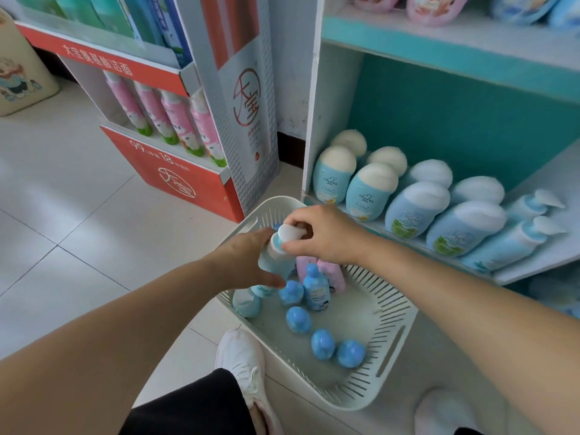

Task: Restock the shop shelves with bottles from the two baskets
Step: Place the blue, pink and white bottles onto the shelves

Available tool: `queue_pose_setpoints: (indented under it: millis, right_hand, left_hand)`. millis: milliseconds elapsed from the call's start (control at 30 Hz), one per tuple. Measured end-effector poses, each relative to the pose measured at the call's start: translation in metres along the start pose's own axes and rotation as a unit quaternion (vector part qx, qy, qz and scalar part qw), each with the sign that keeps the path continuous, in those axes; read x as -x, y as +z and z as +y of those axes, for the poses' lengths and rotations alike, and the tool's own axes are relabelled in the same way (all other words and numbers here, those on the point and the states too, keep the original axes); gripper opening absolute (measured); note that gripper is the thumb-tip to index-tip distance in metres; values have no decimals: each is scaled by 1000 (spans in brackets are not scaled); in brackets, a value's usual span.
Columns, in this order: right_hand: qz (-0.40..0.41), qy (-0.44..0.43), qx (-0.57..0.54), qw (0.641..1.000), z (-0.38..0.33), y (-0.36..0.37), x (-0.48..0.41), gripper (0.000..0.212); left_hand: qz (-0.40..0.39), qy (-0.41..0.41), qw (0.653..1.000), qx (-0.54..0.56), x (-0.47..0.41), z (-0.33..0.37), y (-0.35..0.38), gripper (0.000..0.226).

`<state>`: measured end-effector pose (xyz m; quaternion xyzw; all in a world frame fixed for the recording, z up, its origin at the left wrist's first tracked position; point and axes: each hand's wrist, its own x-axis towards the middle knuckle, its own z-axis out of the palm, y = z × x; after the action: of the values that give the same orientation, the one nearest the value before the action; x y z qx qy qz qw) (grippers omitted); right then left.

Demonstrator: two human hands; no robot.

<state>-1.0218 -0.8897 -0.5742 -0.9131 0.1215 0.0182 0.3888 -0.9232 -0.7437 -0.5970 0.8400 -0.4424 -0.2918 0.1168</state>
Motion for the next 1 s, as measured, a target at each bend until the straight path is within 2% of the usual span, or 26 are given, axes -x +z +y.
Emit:
queue_pose_setpoints:
  millis: [133, 267, 333, 467, 567, 667, 767, 867, 1000]
  right_hand:
    - [37, 13, -45, 998, -1, -30, 15, 16]
    - [90, 12, -66, 994, 1, -55, 29, 21]
    - [121, 12, -81, 989, 6, -66, 36, 24]
    - [128, 63, -117, 983, 19, -85, 55, 57]
    - [117, 109, -127, 979, 32, -89, 72, 76]
    - [92, 157, -172, 968, 48, -88, 86, 73]
    - [72, 166, -171, 969, 54, -89, 98, 67]
    - [109, 195, -93, 970, 63, -90, 121, 62]
    - [172, 236, -33, 956, 65, -74, 133, 51]
  left_hand:
    - [43, 19, 998, 43, -9, 22, -1, 76]
    - [59, 52, 992, 96, -16, 48, -4, 92]
    - [75, 73, 987, 125, -19, 63, -3, 82]
    - [86, 98, 965, 226, -28, 94, 1, 58]
    - [82, 103, 946, 296, -35, 116, 9, 56]
    - [84, 95, 934, 333, -39, 133, 17, 59]
    - [72, 50, 923, 375, -43, 137, 23, 73]
    - [68, 23, 913, 402, -47, 159, 32, 62]
    - [73, 42, 936, 340, -45, 178, 44, 57]
